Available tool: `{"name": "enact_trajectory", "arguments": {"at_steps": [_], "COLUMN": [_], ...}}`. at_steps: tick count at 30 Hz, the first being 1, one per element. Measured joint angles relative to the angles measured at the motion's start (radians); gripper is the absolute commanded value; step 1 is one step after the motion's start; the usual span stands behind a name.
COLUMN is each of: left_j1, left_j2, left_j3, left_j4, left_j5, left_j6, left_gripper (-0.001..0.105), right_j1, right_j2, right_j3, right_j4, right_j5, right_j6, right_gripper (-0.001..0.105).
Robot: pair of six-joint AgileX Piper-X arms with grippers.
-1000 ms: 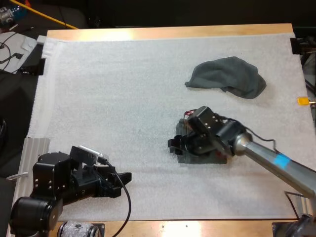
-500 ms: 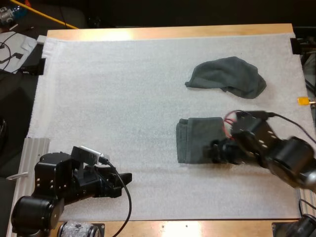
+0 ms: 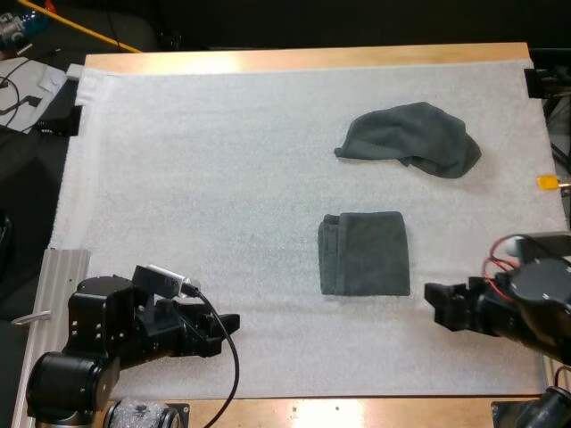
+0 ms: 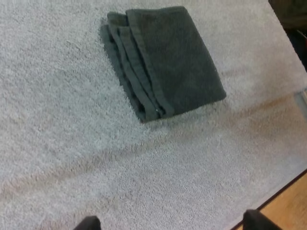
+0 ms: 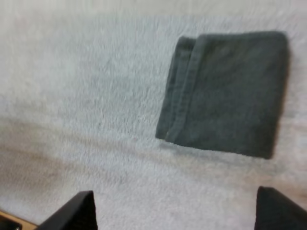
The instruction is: Pick towel from pile, fold and stack
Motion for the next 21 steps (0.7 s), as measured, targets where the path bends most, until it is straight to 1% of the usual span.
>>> {"name": "enact_trajectory", "arguments": {"at_steps": [3, 5, 6, 10, 12, 13, 17, 19, 21], "left_j1": [0.000, 0.000, 0.002, 0.002, 0.002, 0.002, 0.002, -0.006, -0.020], "left_j2": [0.000, 0.000, 0.000, 0.046, 0.066, 0.118, 0.143, 0.201, 0.252], "left_j3": [0.000, -0.004, -0.006, -0.010, -0.012, -0.012, -0.012, -0.013, -0.013], "left_j4": [-0.014, -0.033, -0.047, -0.127, -0.145, -0.188, -0.202, -0.239, -0.265], "left_j5": [0.000, 0.000, 0.000, 0.000, 0.000, 0.000, 0.026, 0.052, 0.057], "left_j6": [-0.003, -0.011, -0.018, -0.067, -0.074, -0.091, -0.094, -0.098, -0.101], "left_gripper": [0.061, 0.070, 0.071, 0.071, 0.071, 0.071, 0.071, 0.071, 0.071], "right_j1": [0.000, 0.000, 0.000, 0.000, 0.000, 0.000, 0.000, 0.000, 0.000], "right_j2": [-0.045, -0.055, -0.058, -0.055, -0.055, -0.055, -0.055, -0.055, -0.055], "right_j3": [-0.002, -0.002, -0.002, -0.002, -0.002, -0.002, -0.002, -0.002, -0.002], "right_j4": [0.033, 0.045, 0.050, 0.063, 0.065, 0.068, 0.068, 0.068, 0.068], "right_j5": [0.031, 0.051, 0.062, 0.092, 0.096, 0.101, 0.101, 0.101, 0.101], "right_j6": [0.000, 0.000, 0.000, 0.000, 0.000, 0.000, 0.000, 0.000, 0.000], "right_gripper": [0.065, 0.065, 0.065, 0.065, 0.065, 0.065, 0.066, 0.066, 0.065]}}
